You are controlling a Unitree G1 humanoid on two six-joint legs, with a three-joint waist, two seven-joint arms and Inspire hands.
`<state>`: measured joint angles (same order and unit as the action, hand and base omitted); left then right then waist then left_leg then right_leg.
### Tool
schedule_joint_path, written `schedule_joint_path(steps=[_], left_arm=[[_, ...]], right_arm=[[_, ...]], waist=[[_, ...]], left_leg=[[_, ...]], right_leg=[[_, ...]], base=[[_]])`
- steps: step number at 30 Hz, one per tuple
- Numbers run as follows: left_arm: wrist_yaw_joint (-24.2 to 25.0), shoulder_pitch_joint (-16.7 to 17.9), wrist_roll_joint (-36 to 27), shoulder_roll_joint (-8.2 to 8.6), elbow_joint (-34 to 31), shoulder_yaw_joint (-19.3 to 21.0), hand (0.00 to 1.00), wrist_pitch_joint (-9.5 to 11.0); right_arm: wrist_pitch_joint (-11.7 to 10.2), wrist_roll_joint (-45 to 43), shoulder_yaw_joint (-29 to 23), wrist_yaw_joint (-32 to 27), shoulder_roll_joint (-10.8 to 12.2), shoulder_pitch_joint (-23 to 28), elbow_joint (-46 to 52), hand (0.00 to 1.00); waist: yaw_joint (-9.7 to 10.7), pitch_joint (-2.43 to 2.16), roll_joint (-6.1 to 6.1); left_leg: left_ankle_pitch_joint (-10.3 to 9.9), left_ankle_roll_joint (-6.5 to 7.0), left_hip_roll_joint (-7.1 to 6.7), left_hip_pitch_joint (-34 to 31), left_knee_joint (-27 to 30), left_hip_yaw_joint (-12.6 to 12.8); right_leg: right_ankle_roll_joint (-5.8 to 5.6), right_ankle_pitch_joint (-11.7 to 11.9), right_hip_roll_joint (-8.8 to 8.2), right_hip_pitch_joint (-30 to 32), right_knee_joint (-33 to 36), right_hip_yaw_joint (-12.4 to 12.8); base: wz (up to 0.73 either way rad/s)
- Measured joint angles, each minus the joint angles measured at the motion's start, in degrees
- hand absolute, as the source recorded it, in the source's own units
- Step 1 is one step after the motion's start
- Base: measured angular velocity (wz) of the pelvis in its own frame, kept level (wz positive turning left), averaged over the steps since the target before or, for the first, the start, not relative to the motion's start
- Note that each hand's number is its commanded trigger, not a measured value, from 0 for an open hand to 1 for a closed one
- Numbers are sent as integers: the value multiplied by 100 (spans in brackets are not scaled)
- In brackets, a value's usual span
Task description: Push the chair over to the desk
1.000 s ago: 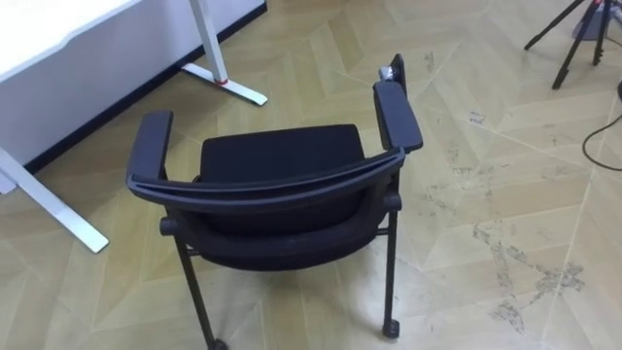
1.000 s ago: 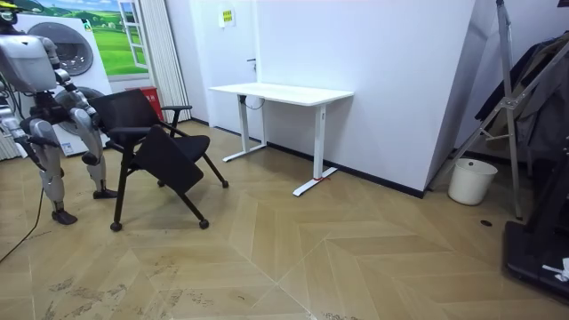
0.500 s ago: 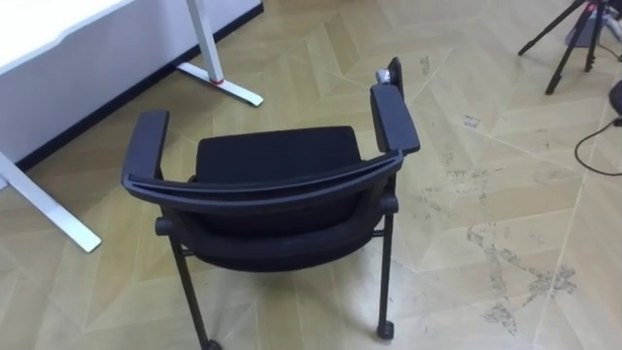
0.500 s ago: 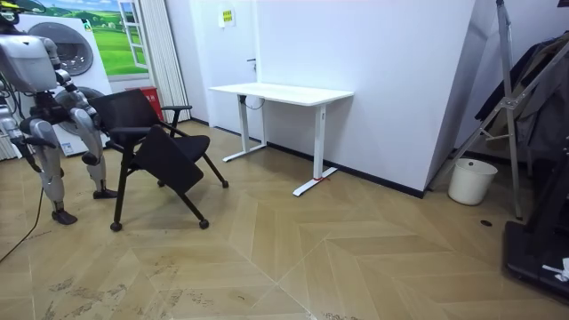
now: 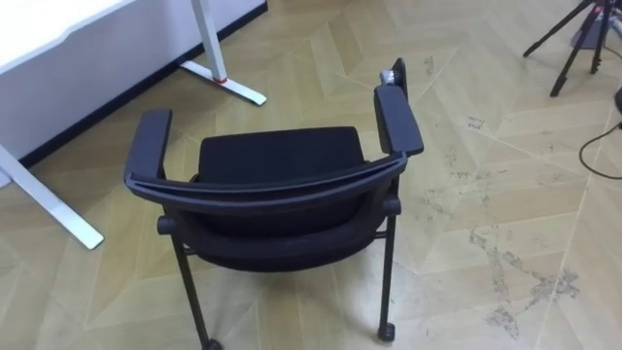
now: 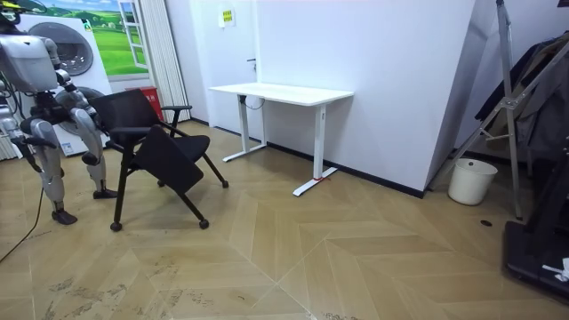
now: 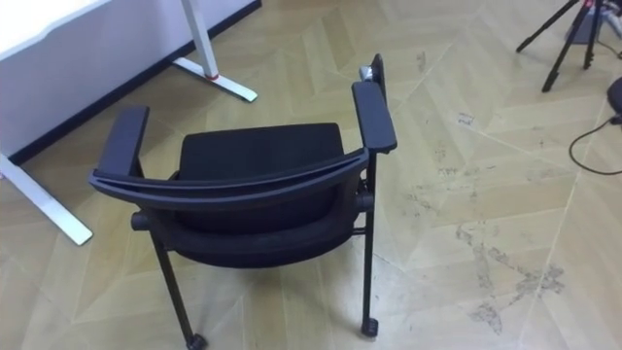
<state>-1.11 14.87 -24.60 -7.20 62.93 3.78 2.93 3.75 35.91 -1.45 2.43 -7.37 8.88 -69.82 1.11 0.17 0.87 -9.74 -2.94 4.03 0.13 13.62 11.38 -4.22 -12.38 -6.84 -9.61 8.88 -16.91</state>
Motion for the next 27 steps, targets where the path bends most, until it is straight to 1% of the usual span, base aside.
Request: schedule_joint_path(steps=[2, 6, 9, 10, 12, 13, 14, 15, 16, 17, 19, 21, 22, 23, 25, 26, 27], left_arm=[[-29, 8, -17, 0, 9, 10, 0, 6], [-99, 109, -6, 5, 18, 102, 0, 3], [-100, 280, 60, -21, 24, 318, 0, -2], [-101, 363, 80, -35, 42, 414, 0, -34], [-132, 406, 221, -35, 120, 541, 0, -136], [-161, 425, 333, -37, 122, 570, 0, -198], [-183, 462, 484, -37, 117, 617, 0, -229], [-199, 482, 550, -41, 116, 627, 0, -233], [-235, 509, 741, -45, 98, 734, 0, -261], [-273, 519, 996, -45, -1, 852, 0, -291], [-355, 556, 1330, -50, -190, 959, 0, -296], [-447, 617, 1655, -52, -446, 969, 0, -307], [-496, 626, 1976, -74, -713, 977, 0, -318], [-508, 624, 2107, -96, -839, 980, 0, -316], [-611, 656, 2526, -165, -1315, 1031, 0, -276], [-638, 669, 2792, -164, -1805, 1059, 0, -296], [-678, 686, 2936, -165, -2049, 1060, 0, -296]], right_arm=[[0, 2, -1, 0, 0, -44, 4, 0], [8, 10, -142, -30, -11, -92, 2, 0], [4, -2, -276, -44, -23, -91, 1, 0], [5, -8, -293, -44, -45, -79, -8, 0], [4, -44, -383, -43, -91, -104, -80, 0], [2, -51, -437, -41, -129, -134, -146, 0], [5, -97, -443, -50, -166, -185, -217, 0], [4, -133, -443, -50, -179, -202, -231, 0], [-1, -237, -446, -42, -204, -228, -254, 0], [-6, -402, -446, -31, -245, -291, -313, 0], [-6, -664, -446, -39, -315, -341, -333, 0], [-25, -846, -445, -44, -414, -383, -319, 0], [-69, -909, -446, -46, -453, -387, -314, 0], [-72, -936, -445, -49, -471, -388, -316, 0], [-77, -989, -448, -42, -516, -403, -321, 0], [-109, -1013, -468, -44, -518, -419, -331, 0], [-136, -1012, -491, -46, -518, -420, -333, 0]], waist=[[-4, 7, -14], [-17, -10, -57], [-22, -11, -74], [-28, -9, -82], [-89, -4, -119], [-161, 0, -136], [-195, 28, -196], [-215, 36, -210], [-277, 32, -243], [-296, 36, -269], [-316, 31, -300], [-320, 13, -327], [-316, 16, -354], [-327, 18, -357], [-353, 17, -355], [-333, 39, -397], [-333, 26, -367]], left_leg=[[0, 0, -3, -27, 1, -30], [1, 3, -28, -51, 11, -72], [1, 3, -35, -65, 16, -138], [0, 1, -48, -67, 19, -198], [-7, 6, -58, -71, 36, -229], [-22, 15, -65, -78, 66, -245], [-42, 21, -69, -81, 107, -280], [-52, 22, -70, -72, 117, -287], [-60, 23, -70, -75, 129, -293], [-60, 23, -74, -114, 156, -331], [-61, 28, -86, -186, 212, -400], [-57, 28, -89, -204, 217, -421], [-55, 27, -90, -244, 225, -458], [-44, 26, -94, -254, 229, -484], [17, 26, -123, -259, 207, -571], [20, 23, -127, -282, 223, -605], [28, 26, -135, -294, 226, -628]], right_leg=[[0, 0, 0, 1, -4, -31], [0, 0, -13, 10, -7, -64], [0, 0, -12, -13, -4, -164], [0, 0, -12, -41, -5, -223], [0, 0, -17, -49, 4, -231], [0, 0, -23, -67, 3, -249], [0, 0, -24, -107, 2, -296], [0, 0, -25, -129, -2, -316], [-3, -2, -25, -139, -7, -326], [-6, -3, -25, -138, -10, -336], [-22, -14, -23, -134, -11, -369], [-25, -15, -20, -139, -16, -387], [-25, -16, -11, -142, -21, -440], [-26, -16, -8, -142, -20, -460], [-27, -17, -10, -156, -22, -534], [-28, -19, -3, -154, -25, -535], [-28, -19, -3, -155, -25, -532]], base=[[7], [4], [13], [20], [12], [10], [11], [10], [7], [12], [18], [10], [12], [18], [19], [16], [15]])
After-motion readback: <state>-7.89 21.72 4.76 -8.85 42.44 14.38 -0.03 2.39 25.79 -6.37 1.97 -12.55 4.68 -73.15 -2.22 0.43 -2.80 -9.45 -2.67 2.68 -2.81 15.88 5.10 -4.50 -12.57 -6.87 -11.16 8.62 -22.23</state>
